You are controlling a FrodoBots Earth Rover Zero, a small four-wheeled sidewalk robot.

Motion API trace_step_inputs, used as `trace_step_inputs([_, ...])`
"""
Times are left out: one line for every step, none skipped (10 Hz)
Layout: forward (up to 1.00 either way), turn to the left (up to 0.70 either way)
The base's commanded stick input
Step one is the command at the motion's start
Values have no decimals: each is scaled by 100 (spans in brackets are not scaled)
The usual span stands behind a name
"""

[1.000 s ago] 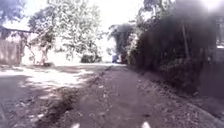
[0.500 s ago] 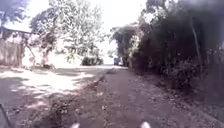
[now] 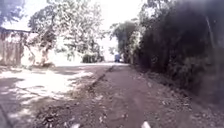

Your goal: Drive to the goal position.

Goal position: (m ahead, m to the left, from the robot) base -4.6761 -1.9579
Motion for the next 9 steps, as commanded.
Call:
trace_step_inputs([68, -33])
trace_step_inputs([68, -33])
trace_step_inputs([68, -33])
trace_step_inputs([68, -33])
trace_step_inputs([68, -33])
trace_step_inputs([68, -33])
trace_step_inputs([68, -33])
trace_step_inputs([68, -33])
trace_step_inputs([68, -33])
